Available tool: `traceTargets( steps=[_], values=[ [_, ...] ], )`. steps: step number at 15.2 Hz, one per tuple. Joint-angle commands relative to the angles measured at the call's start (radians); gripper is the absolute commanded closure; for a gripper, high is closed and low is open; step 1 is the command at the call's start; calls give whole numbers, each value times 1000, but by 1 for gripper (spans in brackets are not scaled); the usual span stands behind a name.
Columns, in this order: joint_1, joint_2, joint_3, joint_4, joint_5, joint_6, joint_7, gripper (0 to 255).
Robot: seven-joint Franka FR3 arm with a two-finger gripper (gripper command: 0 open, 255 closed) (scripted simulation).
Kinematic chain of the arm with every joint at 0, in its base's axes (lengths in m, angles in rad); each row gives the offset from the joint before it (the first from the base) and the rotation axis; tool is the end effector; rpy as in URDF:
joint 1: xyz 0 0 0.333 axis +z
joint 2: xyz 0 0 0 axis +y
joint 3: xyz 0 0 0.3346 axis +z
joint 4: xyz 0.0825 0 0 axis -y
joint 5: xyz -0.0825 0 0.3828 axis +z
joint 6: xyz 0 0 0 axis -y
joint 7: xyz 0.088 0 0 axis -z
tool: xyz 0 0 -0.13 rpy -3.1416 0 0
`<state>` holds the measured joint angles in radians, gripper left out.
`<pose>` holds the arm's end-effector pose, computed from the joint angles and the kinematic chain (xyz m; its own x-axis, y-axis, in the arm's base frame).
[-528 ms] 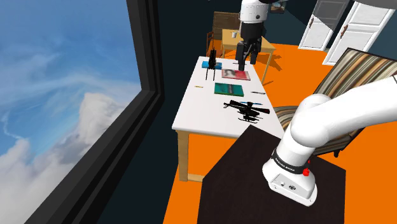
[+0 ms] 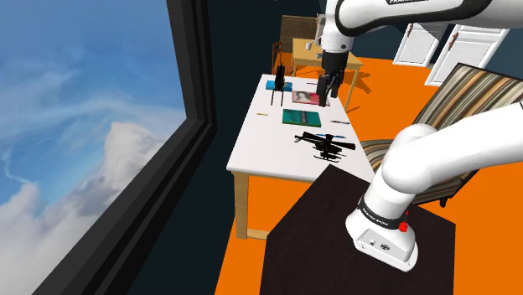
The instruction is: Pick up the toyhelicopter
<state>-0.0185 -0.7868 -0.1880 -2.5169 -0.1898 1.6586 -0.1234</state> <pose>0.2824 -0.0903 0.5074 0.9964 -0.0010 -0.0850 0.0027 -0.9990 0.0443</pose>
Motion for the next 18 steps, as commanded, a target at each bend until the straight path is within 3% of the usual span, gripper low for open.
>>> traceTargets(
  steps=[1, 11, 15, 18],
  values=[
    [-9, 14, -46, -32, -32, 59, -55, 0],
    [-34, 204, -297, -130, -158, 404, -317, 0],
    [-13, 345, -409, -120, -163, 557, -438, 0],
    [24, 473, -498, -96, -123, 673, -550, 0]
  ],
)
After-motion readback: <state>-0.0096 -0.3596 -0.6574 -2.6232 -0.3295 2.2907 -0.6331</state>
